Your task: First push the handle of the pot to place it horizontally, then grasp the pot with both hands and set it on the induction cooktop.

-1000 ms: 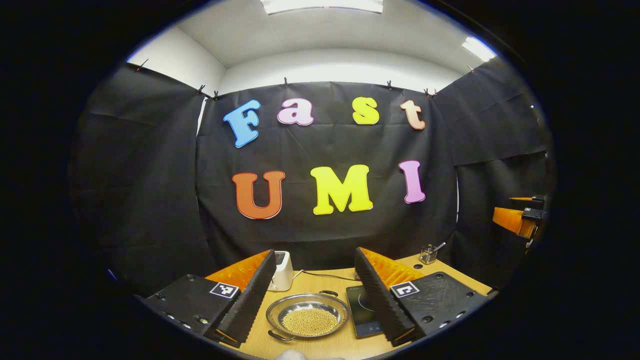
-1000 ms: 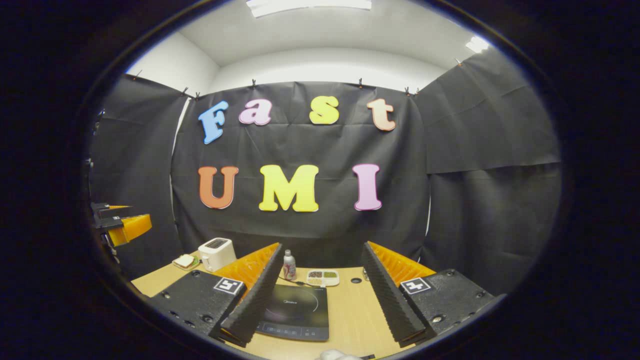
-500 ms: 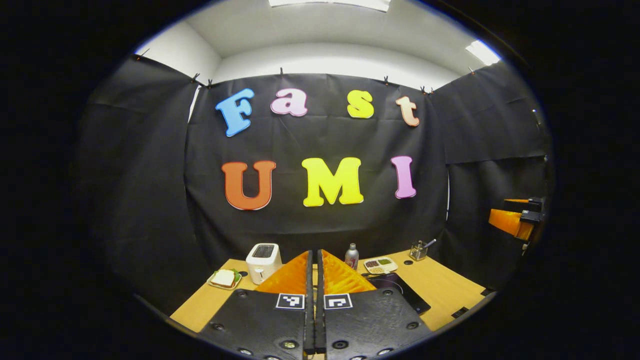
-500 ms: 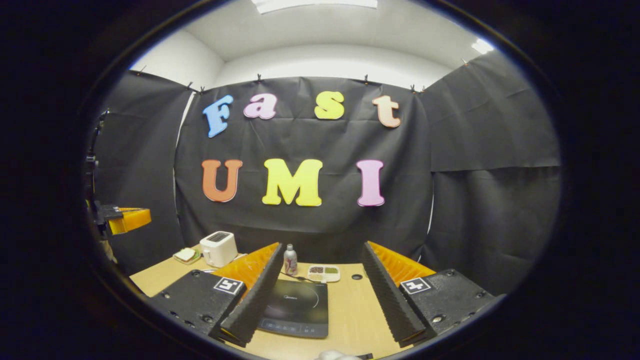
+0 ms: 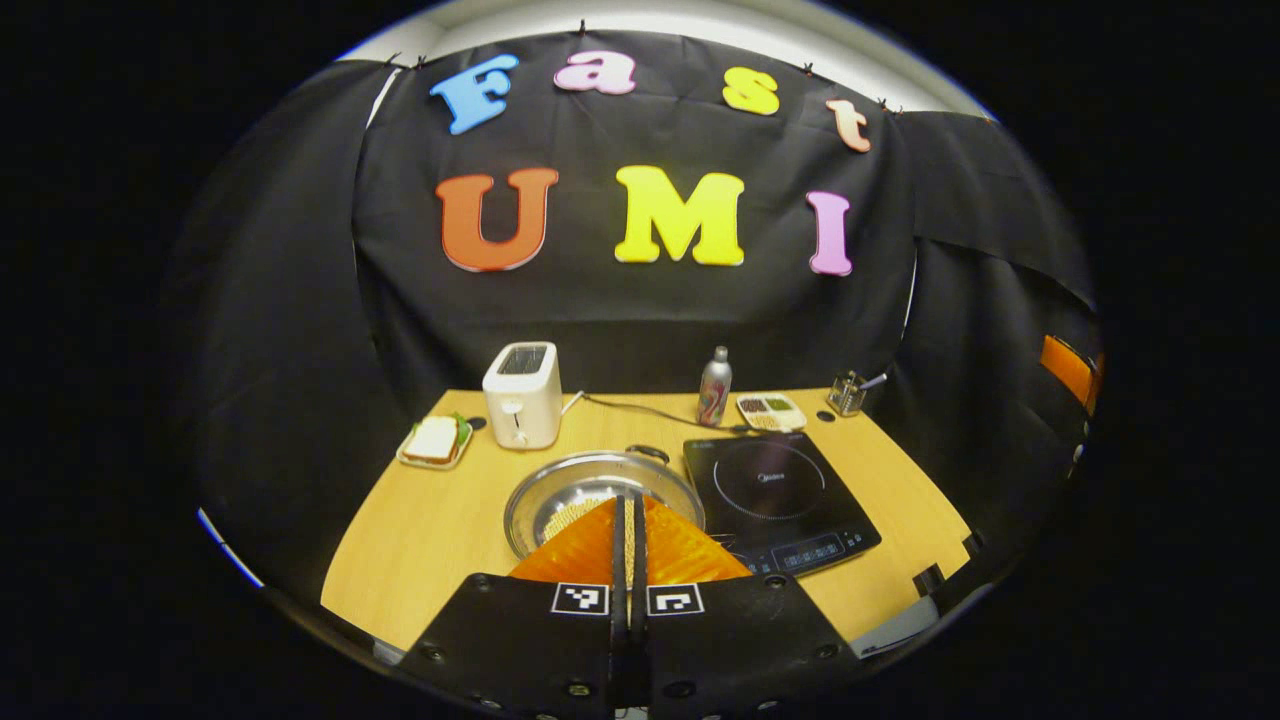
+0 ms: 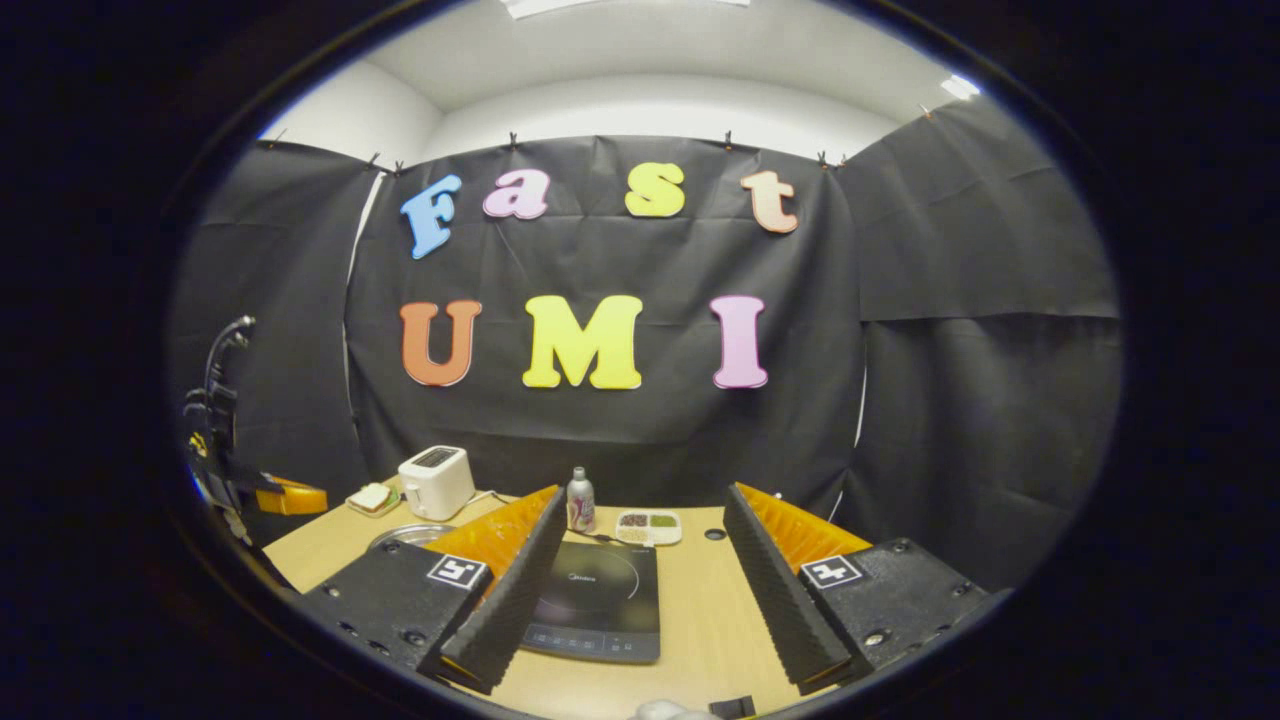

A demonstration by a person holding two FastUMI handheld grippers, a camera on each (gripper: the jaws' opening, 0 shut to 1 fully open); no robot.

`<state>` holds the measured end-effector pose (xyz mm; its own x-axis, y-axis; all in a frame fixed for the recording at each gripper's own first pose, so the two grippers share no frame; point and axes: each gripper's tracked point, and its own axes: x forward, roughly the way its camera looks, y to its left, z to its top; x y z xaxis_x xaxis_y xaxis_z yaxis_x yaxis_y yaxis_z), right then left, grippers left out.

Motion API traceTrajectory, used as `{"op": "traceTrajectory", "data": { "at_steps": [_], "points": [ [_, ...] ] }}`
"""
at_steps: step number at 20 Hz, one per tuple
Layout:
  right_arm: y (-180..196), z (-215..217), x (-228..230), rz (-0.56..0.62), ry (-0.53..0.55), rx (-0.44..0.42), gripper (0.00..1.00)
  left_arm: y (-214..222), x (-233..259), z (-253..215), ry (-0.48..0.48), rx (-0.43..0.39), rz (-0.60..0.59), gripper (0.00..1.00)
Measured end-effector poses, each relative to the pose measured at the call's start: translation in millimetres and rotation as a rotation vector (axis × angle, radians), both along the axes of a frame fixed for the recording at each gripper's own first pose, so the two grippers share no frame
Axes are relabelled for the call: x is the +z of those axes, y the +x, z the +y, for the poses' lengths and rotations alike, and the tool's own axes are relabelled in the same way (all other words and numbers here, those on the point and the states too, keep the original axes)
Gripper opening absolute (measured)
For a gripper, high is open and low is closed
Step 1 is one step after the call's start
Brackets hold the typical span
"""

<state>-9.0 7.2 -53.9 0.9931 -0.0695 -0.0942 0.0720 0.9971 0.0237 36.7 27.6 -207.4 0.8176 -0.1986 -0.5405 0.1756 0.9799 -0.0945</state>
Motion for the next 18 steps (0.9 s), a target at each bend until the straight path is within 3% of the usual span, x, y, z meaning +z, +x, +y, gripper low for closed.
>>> {"op": "traceTrajectory", "data": {
  "at_steps": [6, 11, 18],
  "points": [
    [-3, -2, -17, 0.038, 0.036, -0.023, 0.99, -25, -99, -2, 0.065, -0.054, 0.269, 0.0],
    [-1, -7, -25, 0.069, 0.048, -0.054, 0.99, -36, -152, -2, 0.081, -0.107, 0.44, 0.0],
    [8, -3, -32, 0.092, 0.054, -0.054, 0.99, -19, -189, 10, 0.123, -0.122, 0.552, 0.0]
  ]
}}
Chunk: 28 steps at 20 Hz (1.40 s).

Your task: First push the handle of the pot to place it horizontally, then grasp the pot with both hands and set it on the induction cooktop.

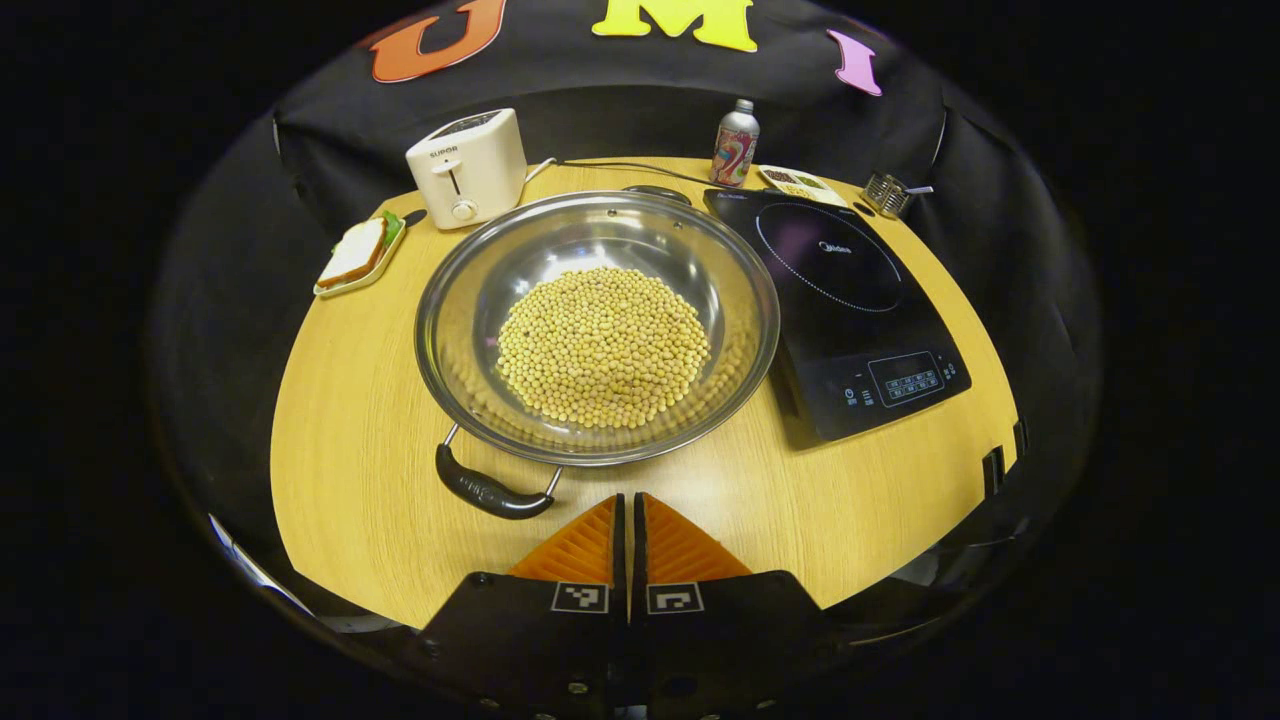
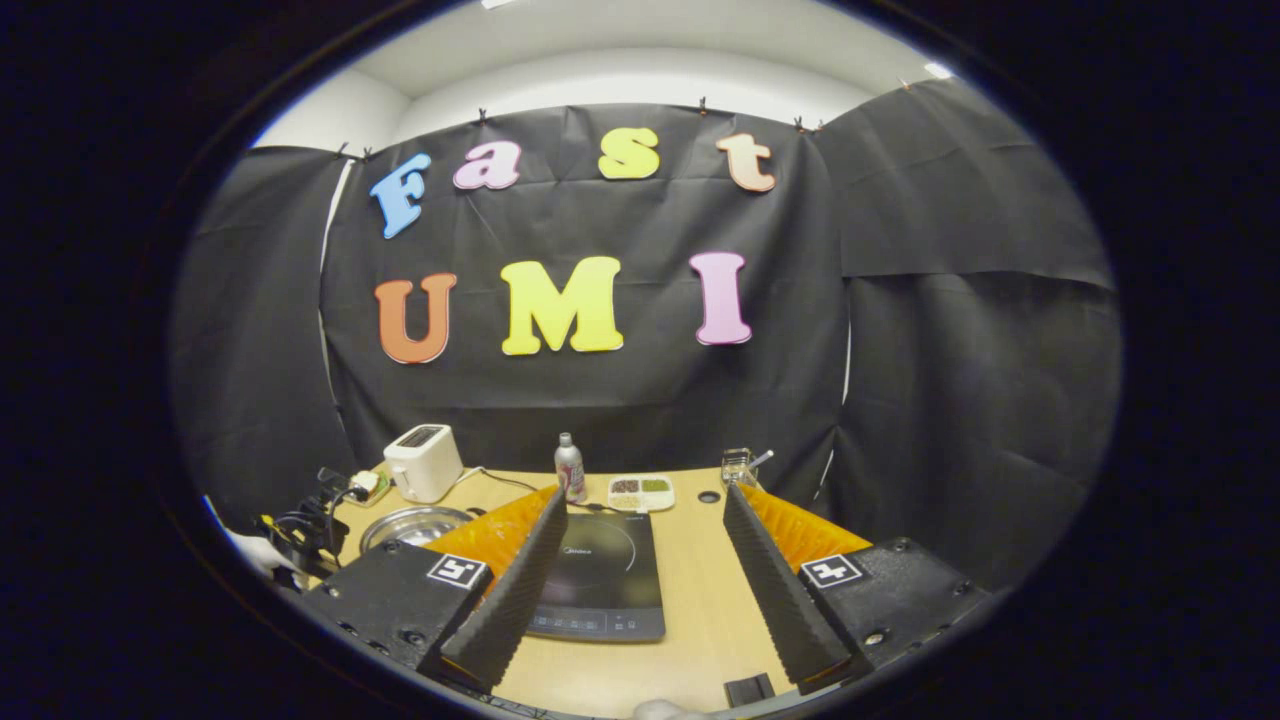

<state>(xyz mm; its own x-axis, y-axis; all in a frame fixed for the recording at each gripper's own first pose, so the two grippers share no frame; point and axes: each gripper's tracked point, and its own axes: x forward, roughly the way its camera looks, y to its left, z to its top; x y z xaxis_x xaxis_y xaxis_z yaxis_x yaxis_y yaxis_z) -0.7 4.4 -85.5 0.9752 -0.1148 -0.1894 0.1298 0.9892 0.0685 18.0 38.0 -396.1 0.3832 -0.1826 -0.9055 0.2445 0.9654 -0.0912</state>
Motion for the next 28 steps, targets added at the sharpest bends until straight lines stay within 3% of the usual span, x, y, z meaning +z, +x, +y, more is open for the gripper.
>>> {"op": "traceTrajectory", "data": {
  "at_steps": [8, 9, 13, 14, 17, 18, 20, 21, 22, 23, 24, 28],
  "points": [
    [12, 3, -4, 0.017, 0.01, 0.01, 0.99, 9, -18, 24, 0.033, 0.021, 0.049, 0.0],
    [14, 3, -3, 0.018, 0.027, 0.013, 0.99, 10, -18, 29, 0.043, 0.026, 0.048, 0.1],
    [19, -8, 0, 0.034, 0.032, 0.006, 0.97, 17, -21, 44, 0.06, 0.046, 0.038, 0.1],
    [20, -11, 1, 0.036, 0.025, 0.006, 0.99, 17, -23, 47, 0.064, 0.05, 0.037, 0.0],
    [23, -15, 5, 0.033, 0.007, 0.003, 0.99, 23, -26, 59, 0.075, 0.065, 0.04, 0.0],
    [23, -15, 5, 0.036, 0.005, 0.006, 0.99, 27, -26, 62, 0.077, 0.073, 0.041, 0.1],
    [23, -10, 5, 0.039, 0.006, 0.021, 0.99, 32, -26, 67, 0.081, 0.08, 0.04, 0.1],
    [23, -7, 5, 0.043, 0.001, 0.029, 0.99, 35, -26, 70, 0.087, 0.087, 0.036, 0.0],
    [24, -6, 3, 0.048, -0.007, 0.034, 0.99, 35, -27, 72, 0.091, 0.09, 0.035, 0.1],
    [24, -5, 4, 0.046, -0.01, 0.036, 0.99, 37, -27, 75, 0.092, 0.097, 0.032, 0.0],
    [24, -3, 5, 0.044, -0.009, 0.039, 0.99, 37, -27, 76, 0.089, 0.101, 0.032, 0.1],
    [24, 5, 2, 0.047, -0.017, 0.051, 0.99, 45, -31, 86, 0.094, 0.116, 0.024, 0.1]
  ]
}}
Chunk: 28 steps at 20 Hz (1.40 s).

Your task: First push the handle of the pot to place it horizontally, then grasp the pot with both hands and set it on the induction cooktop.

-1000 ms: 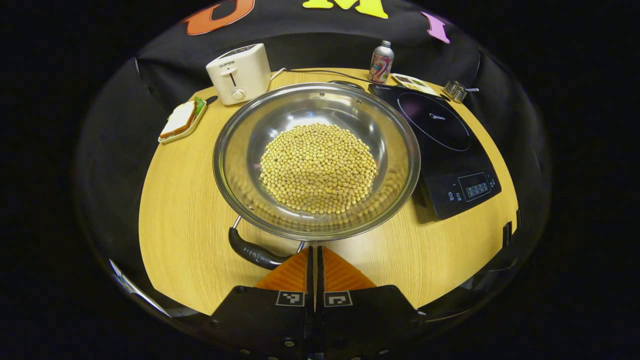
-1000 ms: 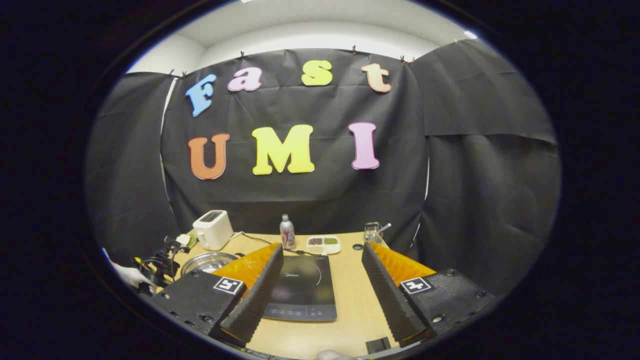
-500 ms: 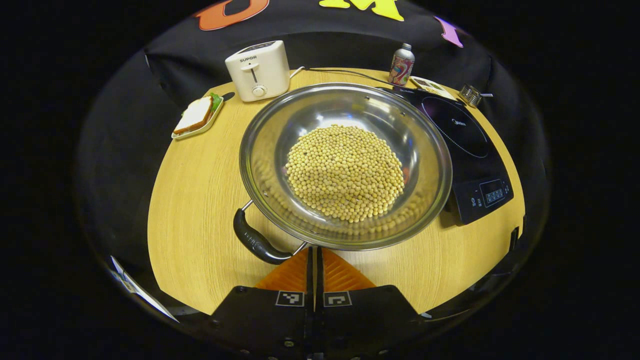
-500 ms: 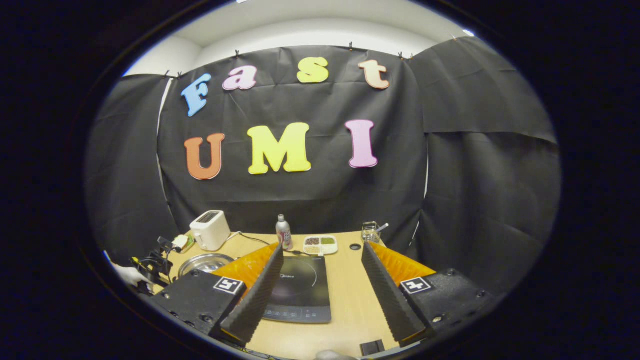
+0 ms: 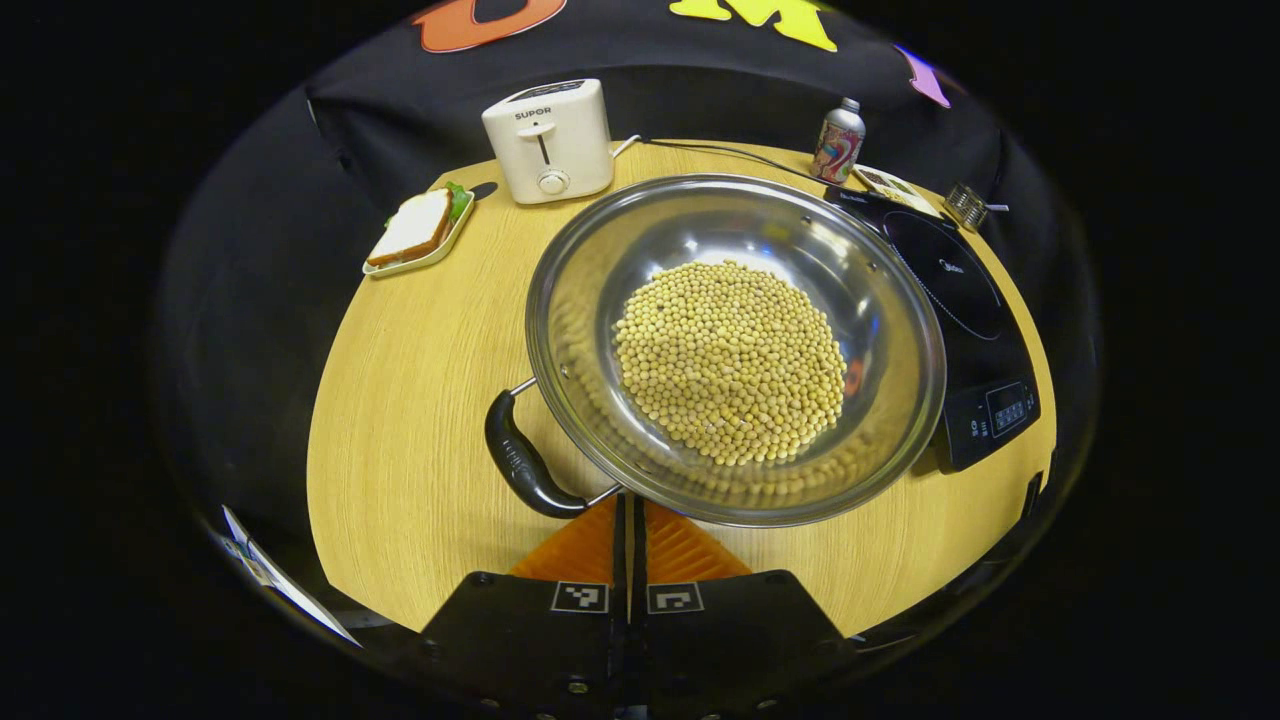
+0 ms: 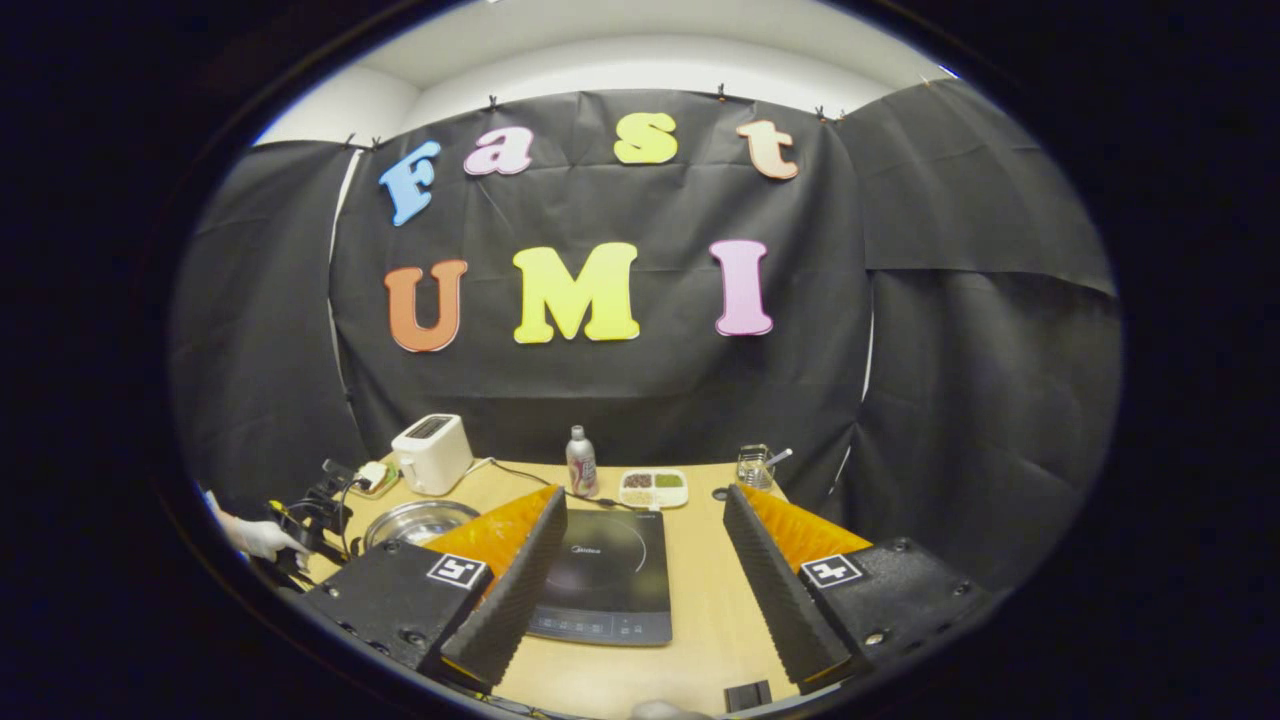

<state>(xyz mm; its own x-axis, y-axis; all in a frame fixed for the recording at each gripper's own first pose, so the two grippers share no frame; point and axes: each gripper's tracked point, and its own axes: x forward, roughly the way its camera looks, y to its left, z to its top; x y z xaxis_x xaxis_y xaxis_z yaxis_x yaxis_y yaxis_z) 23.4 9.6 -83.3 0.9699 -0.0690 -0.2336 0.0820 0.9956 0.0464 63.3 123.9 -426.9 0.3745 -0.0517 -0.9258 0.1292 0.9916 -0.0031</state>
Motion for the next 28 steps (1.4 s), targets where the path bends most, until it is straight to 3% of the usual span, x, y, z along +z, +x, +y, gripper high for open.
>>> {"op": "traceTrajectory", "data": {
  "at_steps": [1, 2, 8, 9, 10, 28],
  "points": [
    [0, 1, -1, 0.003, -0.006, 0.002, 0.99, 2, 0, 2, 0.002, 0.002, -0.003, 0.1],
    [0, 2, -1, 0.004, -0.011, 0.004, 0.99, 4, 0, 4, 0.006, 0.002, -0.006, 0.0],
    [-1, 9, -6, 0.013, -0.023, 0.015, 0.99, 18, -4, 21, 0.019, 0.035, -0.011, 0.0],
    [-1, 10, -6, 0.014, -0.023, 0.016, 0.99, 22, -4, 26, 0.023, 0.045, -0.014, 0.1],
    [-2, 10, -6, 0.015, -0.025, 0.015, 0.99, 24, -5, 29, 0.021, 0.051, -0.016, 0.0],
    [0, 22, -17, 0.053, -0.056, 0.028, 0.99, 72, -1, 51, 0.031, 0.1, -0.049, 0.0]
  ]
}}
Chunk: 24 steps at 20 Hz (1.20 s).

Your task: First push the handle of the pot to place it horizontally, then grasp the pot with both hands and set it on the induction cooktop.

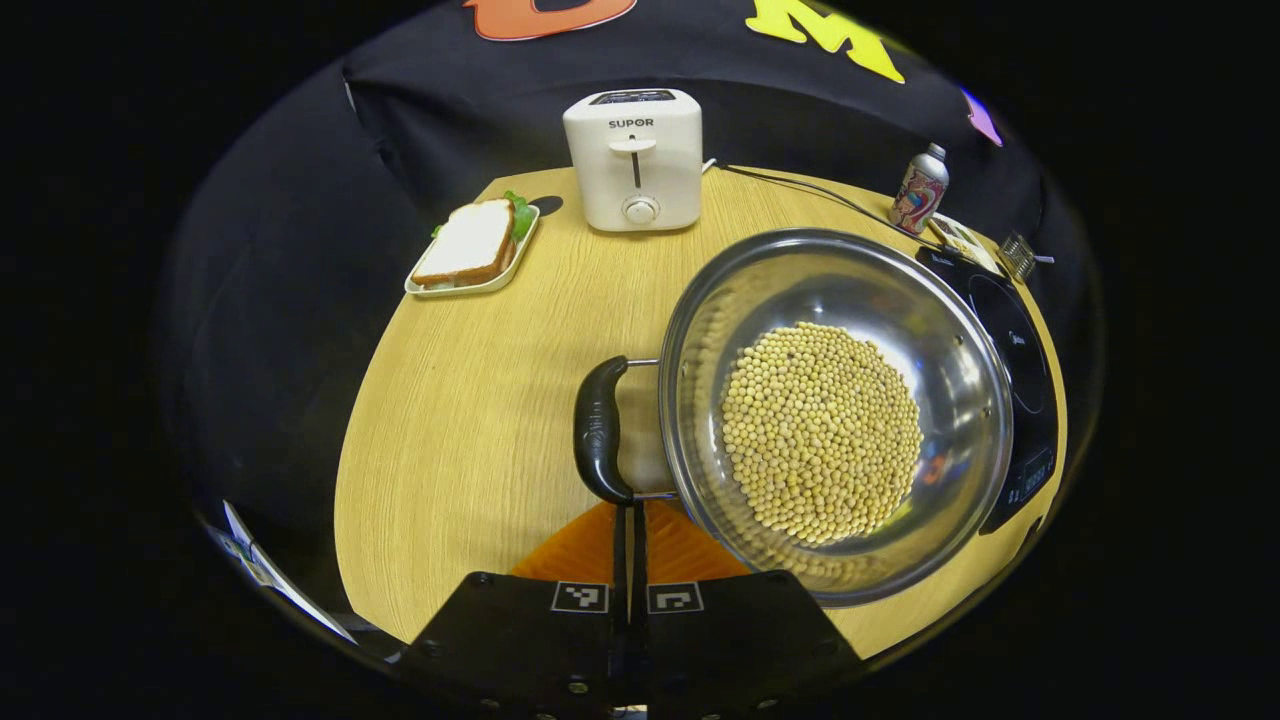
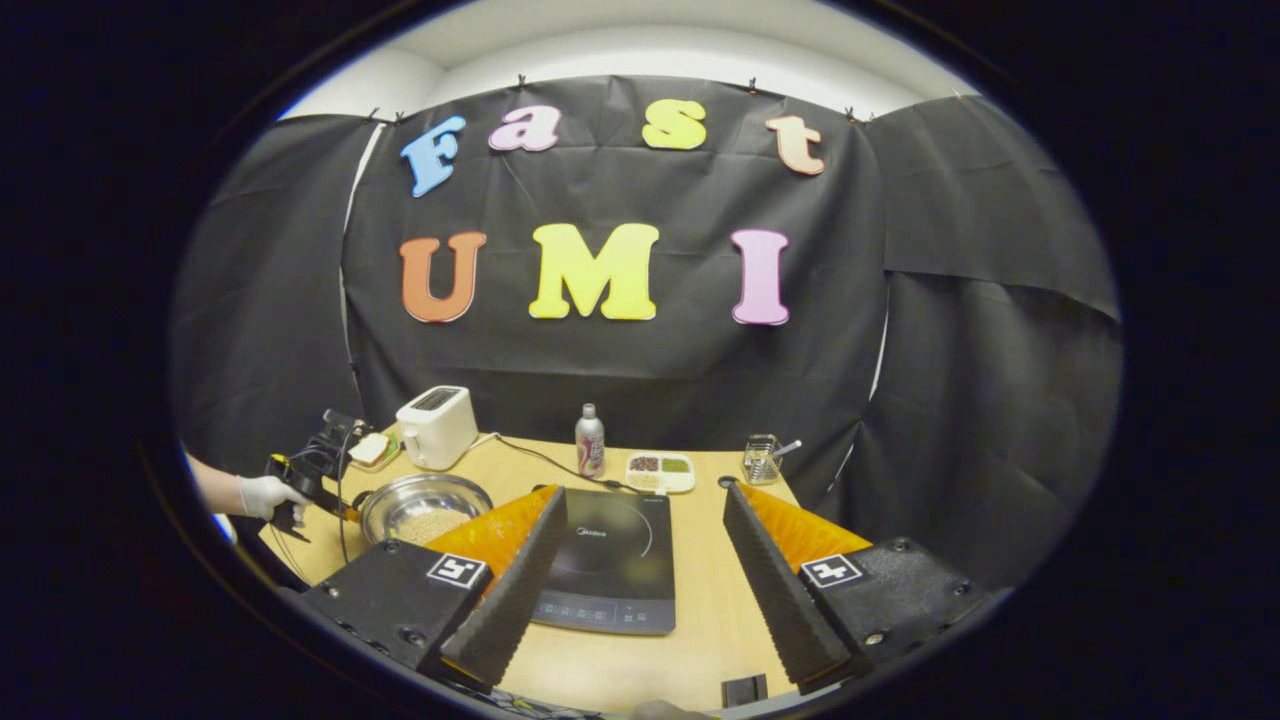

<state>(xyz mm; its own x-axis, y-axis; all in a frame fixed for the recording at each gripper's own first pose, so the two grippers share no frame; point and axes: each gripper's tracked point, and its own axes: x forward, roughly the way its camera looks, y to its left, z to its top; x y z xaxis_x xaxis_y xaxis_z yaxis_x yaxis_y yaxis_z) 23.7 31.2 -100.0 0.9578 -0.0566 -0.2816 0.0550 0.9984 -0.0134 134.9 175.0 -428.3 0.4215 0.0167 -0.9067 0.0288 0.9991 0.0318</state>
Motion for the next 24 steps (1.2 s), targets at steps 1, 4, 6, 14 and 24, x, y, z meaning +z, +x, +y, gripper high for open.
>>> {"op": "traceTrajectory", "data": {
  "at_steps": [1, 4, 6, 14, 24],
  "points": [
    [1, 1, 0, 0.002, 0.0, 0.002, 0.99, 3, 0, 1, 0.004, 0.001, -0.001, 0.0],
    [3, 2, -2, 0.007, -0.007, -0.001, 0.99, 7, -1, 3, 0.01, -0.002, -0.003, 0.0],
    [5, 5, -3, 0.011, 0.0, 0.002, 0.99, 6, -1, 2, 0.011, 0.0, -0.008, 0.0],
    [17, 24, -25, 0.049, 0.016, 0.044, 0.98, 0, 24, 16, 0.039, 0.048, -0.133, 0.0],
    [72, 90, -86, 0.195, 0.059, 0.223, 0.99, 2, 78, 11, 0.039, 0.005, -0.312, 0.93]
  ]
}}
